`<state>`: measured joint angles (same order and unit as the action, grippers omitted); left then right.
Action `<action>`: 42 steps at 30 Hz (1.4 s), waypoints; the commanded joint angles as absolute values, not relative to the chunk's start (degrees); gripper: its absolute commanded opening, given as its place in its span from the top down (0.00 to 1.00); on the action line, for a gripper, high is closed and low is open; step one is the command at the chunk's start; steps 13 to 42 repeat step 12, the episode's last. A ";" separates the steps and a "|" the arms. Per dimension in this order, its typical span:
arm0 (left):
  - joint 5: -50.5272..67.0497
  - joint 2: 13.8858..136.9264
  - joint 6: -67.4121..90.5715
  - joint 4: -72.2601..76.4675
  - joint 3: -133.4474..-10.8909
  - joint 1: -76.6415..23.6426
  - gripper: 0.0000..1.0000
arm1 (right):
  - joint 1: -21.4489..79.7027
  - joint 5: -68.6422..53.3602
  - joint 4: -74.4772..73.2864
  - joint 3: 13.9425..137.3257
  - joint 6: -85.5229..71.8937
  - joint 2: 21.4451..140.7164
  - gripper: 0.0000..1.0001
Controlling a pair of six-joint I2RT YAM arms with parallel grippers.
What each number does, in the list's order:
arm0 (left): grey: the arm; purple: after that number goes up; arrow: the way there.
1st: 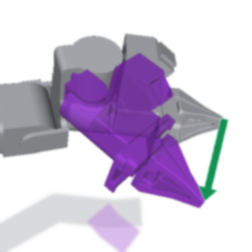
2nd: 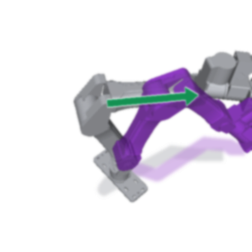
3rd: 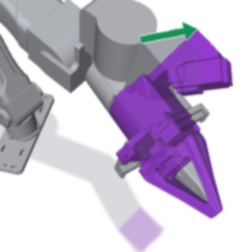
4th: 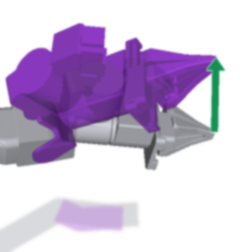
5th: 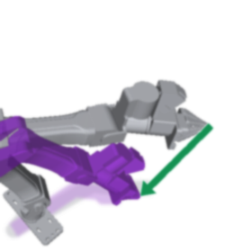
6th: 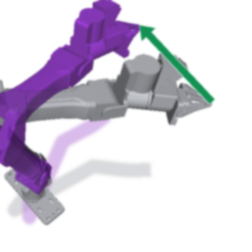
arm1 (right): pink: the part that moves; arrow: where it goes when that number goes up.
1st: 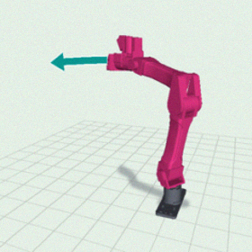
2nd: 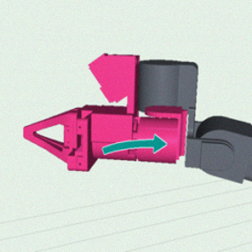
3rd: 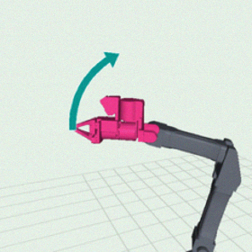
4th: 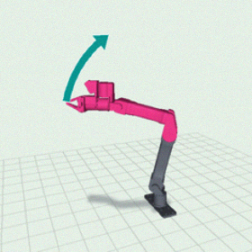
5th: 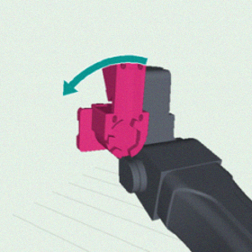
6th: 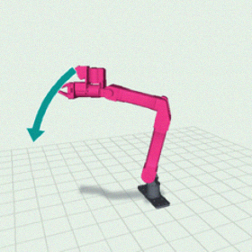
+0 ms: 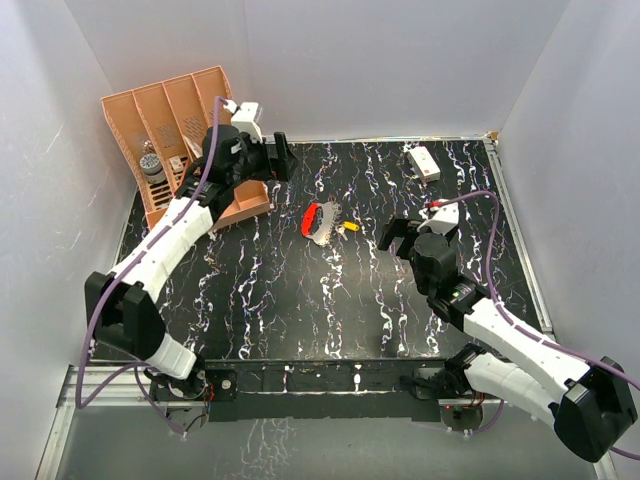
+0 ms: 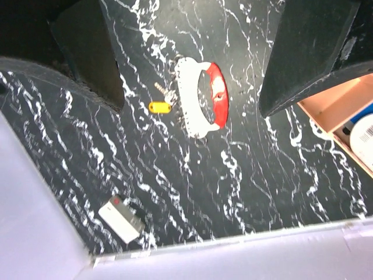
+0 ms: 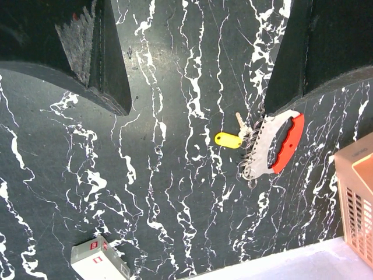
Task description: Put the keys on the keyring
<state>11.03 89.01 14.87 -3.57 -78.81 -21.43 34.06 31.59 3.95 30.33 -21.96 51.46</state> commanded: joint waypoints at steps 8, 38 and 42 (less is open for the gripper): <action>10.09 81.02 18.39 1.80 -72.53 -21.45 0.02 | 33.86 38.35 1.01 36.03 -29.14 50.96 0.02; 11.33 78.68 18.56 3.18 -70.82 -21.45 0.01 | 33.80 36.47 0.46 35.93 -30.97 50.51 0.02; 11.33 78.68 18.56 3.18 -70.82 -21.45 0.01 | 33.80 36.47 0.46 35.93 -30.97 50.51 0.02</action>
